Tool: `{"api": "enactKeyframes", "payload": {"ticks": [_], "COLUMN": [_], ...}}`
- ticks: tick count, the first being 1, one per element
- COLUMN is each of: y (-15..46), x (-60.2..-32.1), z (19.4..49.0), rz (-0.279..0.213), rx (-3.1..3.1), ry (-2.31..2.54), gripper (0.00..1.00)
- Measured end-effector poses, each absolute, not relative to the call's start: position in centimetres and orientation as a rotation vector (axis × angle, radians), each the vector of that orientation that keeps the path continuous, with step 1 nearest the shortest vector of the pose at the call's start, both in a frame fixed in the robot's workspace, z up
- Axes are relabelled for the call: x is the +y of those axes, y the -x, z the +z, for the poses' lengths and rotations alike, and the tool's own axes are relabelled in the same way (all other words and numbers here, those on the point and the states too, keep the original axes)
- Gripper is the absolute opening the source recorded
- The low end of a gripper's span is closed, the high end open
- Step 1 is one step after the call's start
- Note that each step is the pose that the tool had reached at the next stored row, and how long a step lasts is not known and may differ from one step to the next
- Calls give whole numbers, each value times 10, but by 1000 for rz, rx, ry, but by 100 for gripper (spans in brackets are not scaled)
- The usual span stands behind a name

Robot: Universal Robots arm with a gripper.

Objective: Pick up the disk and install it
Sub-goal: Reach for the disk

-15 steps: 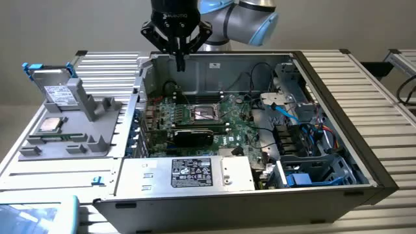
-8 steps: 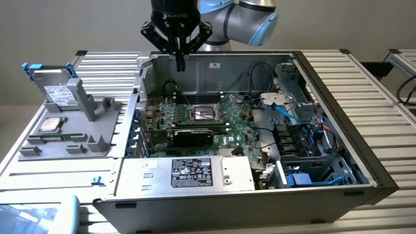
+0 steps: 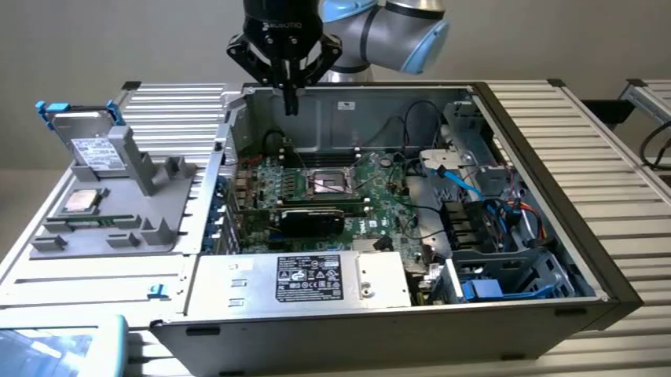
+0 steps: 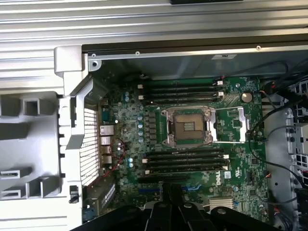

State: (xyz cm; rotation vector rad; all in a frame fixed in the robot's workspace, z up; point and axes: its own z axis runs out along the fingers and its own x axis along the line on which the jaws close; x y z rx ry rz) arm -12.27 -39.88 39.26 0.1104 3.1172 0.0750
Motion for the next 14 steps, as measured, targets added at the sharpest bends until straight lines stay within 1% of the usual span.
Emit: {"api": "enactKeyframes", "payload": {"ticks": [14], "y": [180], "x": [-399], "z": [393], "rz": [75], "rx": [3105], "ry": [-109], "gripper": [11]}}
